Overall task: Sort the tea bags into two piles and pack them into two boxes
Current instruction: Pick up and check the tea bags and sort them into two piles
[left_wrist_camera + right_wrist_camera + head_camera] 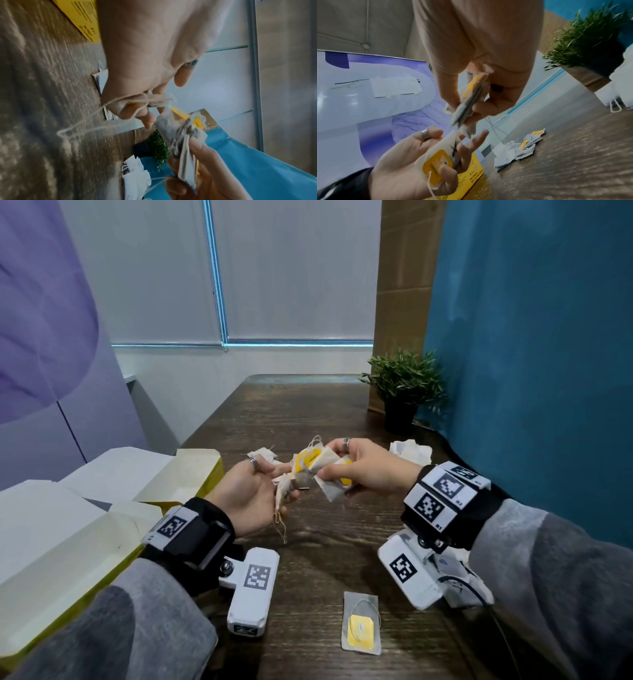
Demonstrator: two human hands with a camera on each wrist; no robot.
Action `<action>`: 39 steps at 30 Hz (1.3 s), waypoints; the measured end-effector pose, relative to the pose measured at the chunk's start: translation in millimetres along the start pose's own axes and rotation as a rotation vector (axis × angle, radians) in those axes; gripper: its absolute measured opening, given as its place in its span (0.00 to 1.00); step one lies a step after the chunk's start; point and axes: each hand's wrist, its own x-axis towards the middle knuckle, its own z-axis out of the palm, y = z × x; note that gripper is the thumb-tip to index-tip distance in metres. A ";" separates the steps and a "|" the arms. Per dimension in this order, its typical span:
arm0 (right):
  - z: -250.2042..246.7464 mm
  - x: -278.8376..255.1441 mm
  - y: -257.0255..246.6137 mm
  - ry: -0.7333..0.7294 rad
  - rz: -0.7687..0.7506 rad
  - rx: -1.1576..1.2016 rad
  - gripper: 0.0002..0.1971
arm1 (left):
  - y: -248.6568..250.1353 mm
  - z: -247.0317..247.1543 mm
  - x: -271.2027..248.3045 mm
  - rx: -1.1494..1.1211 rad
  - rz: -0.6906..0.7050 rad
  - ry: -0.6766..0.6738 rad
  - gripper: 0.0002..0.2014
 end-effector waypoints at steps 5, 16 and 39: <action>-18.2 -4.0 5.2 0.075 -0.023 0.132 0.07 | -4.3 0.3 -2.1 0.138 0.127 0.123 0.26; -14.2 -5.6 9.0 0.039 -0.114 0.222 0.09 | -11.4 7.0 7.4 0.182 0.289 0.328 0.10; -23.3 -14.1 17.3 0.121 0.067 0.154 0.09 | -15.7 2.8 12.8 0.136 0.354 0.214 0.21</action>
